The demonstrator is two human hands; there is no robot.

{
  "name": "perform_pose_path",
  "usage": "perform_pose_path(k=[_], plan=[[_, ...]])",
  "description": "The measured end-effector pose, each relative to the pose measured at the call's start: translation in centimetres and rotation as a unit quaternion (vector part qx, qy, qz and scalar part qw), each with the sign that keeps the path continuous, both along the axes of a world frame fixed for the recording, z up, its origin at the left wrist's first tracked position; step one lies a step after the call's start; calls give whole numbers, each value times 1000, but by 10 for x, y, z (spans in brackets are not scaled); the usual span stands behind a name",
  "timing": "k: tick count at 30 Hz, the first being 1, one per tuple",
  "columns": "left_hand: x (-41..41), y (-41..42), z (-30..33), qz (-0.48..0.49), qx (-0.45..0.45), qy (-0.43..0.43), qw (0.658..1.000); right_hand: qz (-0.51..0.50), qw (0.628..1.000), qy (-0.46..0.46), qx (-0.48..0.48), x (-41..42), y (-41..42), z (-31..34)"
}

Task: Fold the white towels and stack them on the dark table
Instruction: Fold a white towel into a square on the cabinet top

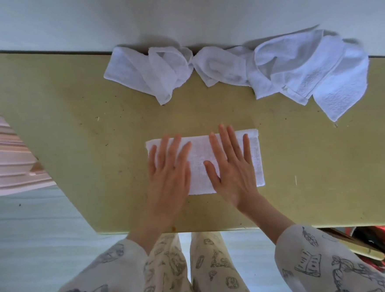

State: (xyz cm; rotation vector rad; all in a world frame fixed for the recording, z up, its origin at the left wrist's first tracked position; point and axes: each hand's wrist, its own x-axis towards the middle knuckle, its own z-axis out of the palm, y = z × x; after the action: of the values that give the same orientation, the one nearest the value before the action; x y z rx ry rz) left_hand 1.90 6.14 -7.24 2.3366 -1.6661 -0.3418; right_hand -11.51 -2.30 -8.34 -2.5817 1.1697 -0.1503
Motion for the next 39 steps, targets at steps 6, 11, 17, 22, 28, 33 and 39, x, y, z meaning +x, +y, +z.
perform_pose_path(k=[6, 11, 17, 22, 28, 33, 39], plan=[[-5, 7, -35, -30, 70, -48, 996, 6, 996, 88, -5, -23, -8, -22], [-1, 7, -31, -33, 69, -27, 997, 2, 993, 117, -8, -31, -12, -21], [26, 27, -5, 157, 4, 8, 988, -7, 995, 101, 14, -27, -9, -12], [11, 20, 15, 375, 121, 120, 911, 20, 998, 51, 36, -10, 7, -2], [11, -1, 21, 428, 154, 203, 867, 55, 995, 85, 8, -1, 14, -17], [14, -4, 33, 434, 127, 288, 844, 56, 994, 94, 1, 0, 15, -17], [16, -8, 29, 479, 68, 329, 811, 54, 994, 100, 7, 1, 15, -17]])
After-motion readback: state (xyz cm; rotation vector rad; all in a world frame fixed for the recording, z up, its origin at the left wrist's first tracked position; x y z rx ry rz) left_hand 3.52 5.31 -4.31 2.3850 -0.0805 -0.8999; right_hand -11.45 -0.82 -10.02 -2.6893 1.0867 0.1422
